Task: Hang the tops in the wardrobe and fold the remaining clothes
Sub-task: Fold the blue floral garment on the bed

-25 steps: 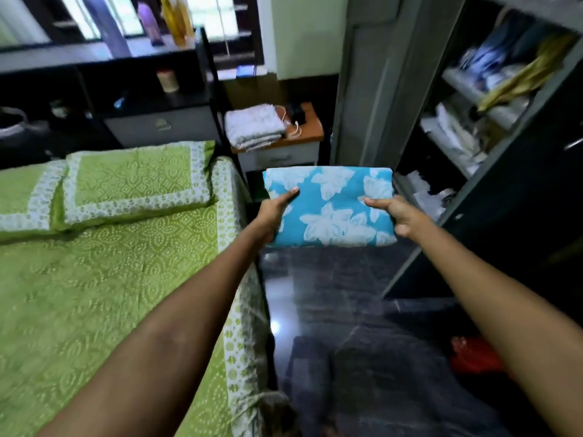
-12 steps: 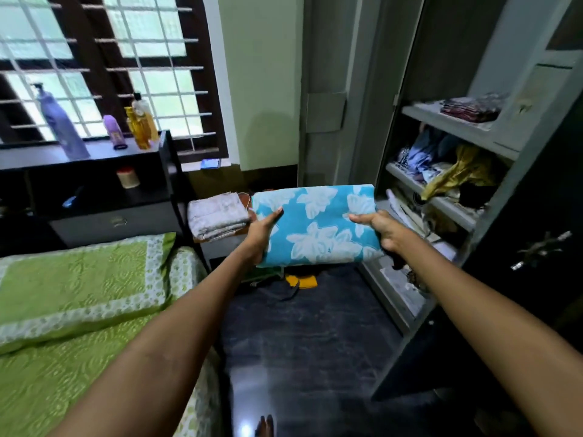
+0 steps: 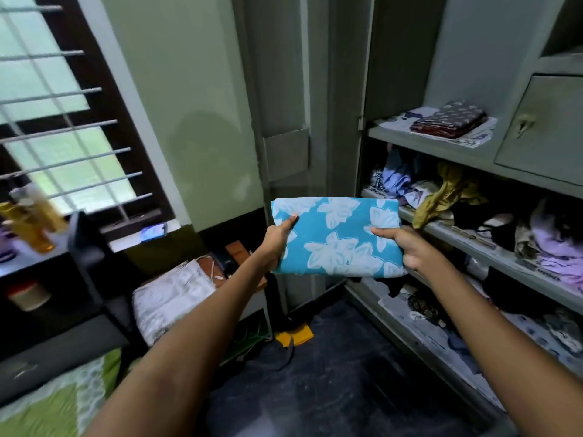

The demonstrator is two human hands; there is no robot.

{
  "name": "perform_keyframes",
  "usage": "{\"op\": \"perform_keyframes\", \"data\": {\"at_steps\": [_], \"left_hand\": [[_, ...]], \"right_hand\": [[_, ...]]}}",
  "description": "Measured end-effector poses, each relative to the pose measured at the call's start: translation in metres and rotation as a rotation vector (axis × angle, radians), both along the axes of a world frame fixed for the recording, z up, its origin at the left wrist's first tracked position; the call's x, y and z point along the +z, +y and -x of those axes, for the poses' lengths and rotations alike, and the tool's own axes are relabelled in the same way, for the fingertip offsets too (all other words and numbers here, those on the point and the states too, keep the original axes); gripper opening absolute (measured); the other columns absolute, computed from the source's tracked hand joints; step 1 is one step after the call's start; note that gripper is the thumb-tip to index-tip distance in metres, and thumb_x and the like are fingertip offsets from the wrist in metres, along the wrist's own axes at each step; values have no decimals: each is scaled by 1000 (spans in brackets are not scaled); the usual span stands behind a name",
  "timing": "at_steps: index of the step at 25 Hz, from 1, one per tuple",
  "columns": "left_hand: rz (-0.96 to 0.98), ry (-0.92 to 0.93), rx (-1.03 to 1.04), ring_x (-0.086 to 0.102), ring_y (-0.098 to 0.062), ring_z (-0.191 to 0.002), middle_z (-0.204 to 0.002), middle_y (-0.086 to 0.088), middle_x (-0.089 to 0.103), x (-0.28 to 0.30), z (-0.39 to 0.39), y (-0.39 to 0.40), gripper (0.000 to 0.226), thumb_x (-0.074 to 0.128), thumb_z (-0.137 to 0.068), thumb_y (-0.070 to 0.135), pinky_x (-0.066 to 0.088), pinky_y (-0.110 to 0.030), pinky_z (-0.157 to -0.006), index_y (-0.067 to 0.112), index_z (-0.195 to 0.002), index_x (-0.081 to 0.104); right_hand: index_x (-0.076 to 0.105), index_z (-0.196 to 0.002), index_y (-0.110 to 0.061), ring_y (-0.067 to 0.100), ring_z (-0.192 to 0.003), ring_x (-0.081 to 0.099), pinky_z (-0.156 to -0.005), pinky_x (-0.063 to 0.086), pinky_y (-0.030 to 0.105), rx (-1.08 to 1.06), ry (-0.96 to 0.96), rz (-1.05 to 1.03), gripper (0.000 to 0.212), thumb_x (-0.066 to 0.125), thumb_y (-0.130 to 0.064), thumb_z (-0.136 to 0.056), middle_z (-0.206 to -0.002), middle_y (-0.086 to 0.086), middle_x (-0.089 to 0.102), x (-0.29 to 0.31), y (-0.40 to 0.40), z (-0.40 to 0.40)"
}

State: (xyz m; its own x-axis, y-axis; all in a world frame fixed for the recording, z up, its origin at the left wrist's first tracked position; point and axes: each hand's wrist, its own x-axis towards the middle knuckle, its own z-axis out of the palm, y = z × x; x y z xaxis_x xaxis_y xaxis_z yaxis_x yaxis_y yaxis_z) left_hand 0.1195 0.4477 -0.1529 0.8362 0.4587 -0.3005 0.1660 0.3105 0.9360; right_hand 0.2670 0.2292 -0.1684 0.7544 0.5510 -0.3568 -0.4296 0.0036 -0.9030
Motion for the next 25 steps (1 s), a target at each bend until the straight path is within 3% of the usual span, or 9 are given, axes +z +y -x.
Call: {"op": "perform_keyframes", "data": {"at_steps": [5, 10, 15, 16, 18, 19, 20, 22, 25], "left_hand": [[-34, -14, -140, 69, -23, -74, -100, -12, 70, 7, -127, 29, 37, 54, -92, 38, 58, -29, -63, 6, -109, 61], [-80, -23, -274, 69, -20, -63, -86, -9, 72, 38, -287, 41, 33, 54, -93, 35, 56, -26, -56, 4, -102, 62], [65, -61, -299, 68, -27, -81, -112, -16, 67, 47, -419, 37, 41, 53, -92, 37, 58, -32, -65, 6, -119, 61], [102, -61, -316, 67, -28, -83, -113, -16, 67, 49, -445, 36, 41, 53, -92, 38, 58, -33, -66, 8, -119, 61], [156, -88, -334, 68, -28, -82, -110, -14, 68, 53, -499, 34, 42, 52, -92, 39, 58, -36, -68, 9, -120, 61], [200, -114, -341, 69, -27, -77, -102, -13, 71, 56, -526, 30, 42, 51, -92, 39, 58, -36, -66, 9, -119, 61], [256, -144, -344, 70, -25, -72, -93, -11, 72, 61, -549, 25, 40, 49, -94, 38, 58, -35, -63, 9, -117, 62], [374, -192, -354, 70, -23, -65, -83, -9, 73, 74, -593, 13, 37, 43, -96, 37, 58, -34, -56, 10, -111, 63], [499, -246, -346, 68, -28, -88, -111, -13, 68, 86, -652, -9, 45, 41, -96, 42, 58, -39, -65, 10, -123, 59]], "right_hand": [[62, -108, -9, 20, -70, 72, -56, 58, 32, -85, 2, -60, 22, 60, -6, -86, -83, 7, 74, 0, 11, -106], [62, -106, -11, 19, -66, 71, -55, 58, 32, -210, -10, -82, 19, 58, -6, -87, -79, 6, 74, 20, 9, -223], [61, -100, -10, 17, -61, 70, -53, 58, 30, -218, -63, -14, 14, 56, -7, -88, -72, 6, 73, 82, -3, -331], [62, -98, -9, 18, -61, 70, -52, 58, 30, -201, -79, -34, 19, 65, -8, -80, -73, 8, 73, 96, -5, -350], [68, -90, -4, 22, -66, 71, -51, 57, 33, -231, -111, -126, 55, 90, -13, -41, -78, 12, 73, 118, -14, -390], [71, -86, -2, 24, -69, 72, -52, 57, 34, -274, -122, -202, 62, 92, -17, -29, -81, 14, 73, 124, -19, -412], [73, -84, -1, 25, -73, 72, -55, 57, 34, -319, -136, -302, 57, 90, -22, -34, -85, 15, 73, 127, -23, -430], [70, -96, 2, 28, -86, 71, -72, 58, 41, -442, -122, -592, 53, 74, -40, -63, -98, 17, 71, 126, -28, -467], [64, -115, -1, 33, -112, 60, -93, 43, 56, -456, -122, -780, 63, 49, -53, -84, -125, 18, 60, 123, -19, -513]]}}
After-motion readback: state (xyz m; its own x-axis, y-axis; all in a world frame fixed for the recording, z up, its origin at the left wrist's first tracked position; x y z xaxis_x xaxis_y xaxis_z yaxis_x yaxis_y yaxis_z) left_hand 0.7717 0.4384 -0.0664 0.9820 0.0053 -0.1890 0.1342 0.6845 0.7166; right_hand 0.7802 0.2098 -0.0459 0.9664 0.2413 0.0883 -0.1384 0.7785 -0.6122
